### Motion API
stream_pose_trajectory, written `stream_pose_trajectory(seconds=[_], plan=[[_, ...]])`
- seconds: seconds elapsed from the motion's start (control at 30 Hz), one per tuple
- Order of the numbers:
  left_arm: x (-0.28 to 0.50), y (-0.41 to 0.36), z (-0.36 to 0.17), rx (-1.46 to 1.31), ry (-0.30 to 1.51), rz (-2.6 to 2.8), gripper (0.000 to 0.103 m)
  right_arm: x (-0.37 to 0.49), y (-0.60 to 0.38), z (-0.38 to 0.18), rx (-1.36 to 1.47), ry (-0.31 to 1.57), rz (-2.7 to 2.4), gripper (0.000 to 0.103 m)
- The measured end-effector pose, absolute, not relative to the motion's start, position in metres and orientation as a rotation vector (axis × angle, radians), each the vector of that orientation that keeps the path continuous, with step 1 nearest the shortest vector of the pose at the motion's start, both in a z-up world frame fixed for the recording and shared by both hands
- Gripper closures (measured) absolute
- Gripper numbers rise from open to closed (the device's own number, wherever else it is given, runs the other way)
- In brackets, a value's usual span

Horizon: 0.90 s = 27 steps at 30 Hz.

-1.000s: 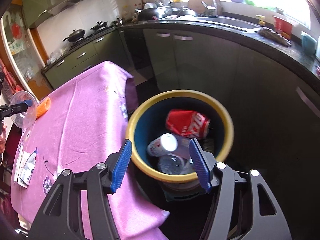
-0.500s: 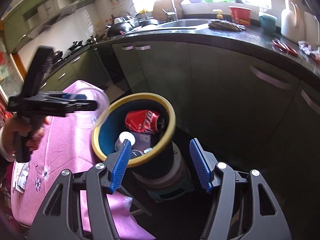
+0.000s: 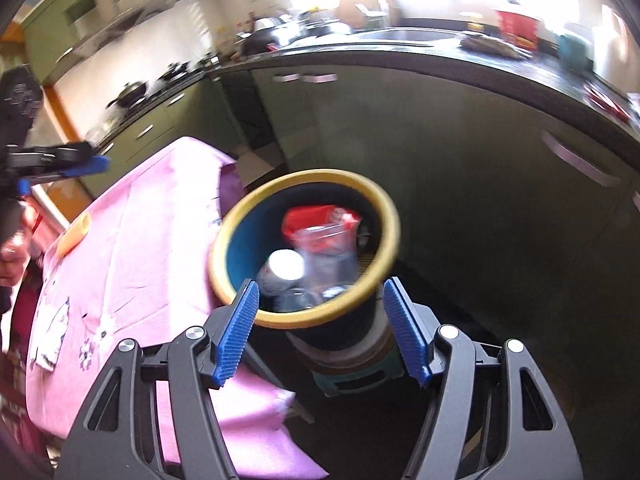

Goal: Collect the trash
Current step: 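Grasp the blue-capped white tube with the right gripper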

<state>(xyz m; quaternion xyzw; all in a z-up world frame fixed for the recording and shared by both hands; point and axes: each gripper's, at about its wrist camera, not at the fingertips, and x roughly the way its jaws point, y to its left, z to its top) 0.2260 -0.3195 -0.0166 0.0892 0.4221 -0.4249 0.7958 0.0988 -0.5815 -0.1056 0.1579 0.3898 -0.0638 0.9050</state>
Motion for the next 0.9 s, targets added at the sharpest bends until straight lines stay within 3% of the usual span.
stream_pose_trajectory(seconds=[0.2,0.43,0.57,0.67,0.9], plan=[[0.201,-0.177,0.011,0.128,0.824,-0.648,0.01,0.136,-0.504,-0.099,0.221,0.853,0.104,0.037],[0.165,-0.041,0.005,-0.058,0.795,-0.41,0.009,0.185,-0.38,-0.103,0.113,0.923,0.45,0.037],[0.147,0.0,-0.006,-0.122,0.802,-0.358,0.009,0.205,-0.309,-0.106,0.078,0.96,0.592,0.038],[0.137,0.014,-0.012,-0.123,0.803,-0.33,0.009,0.221,-0.266,-0.116,0.076,1.015,0.657,0.045],[0.129,0.019,-0.02,-0.122,0.806,-0.334,0.009,0.231,-0.226,-0.128,0.111,1.072,0.694,0.049]])
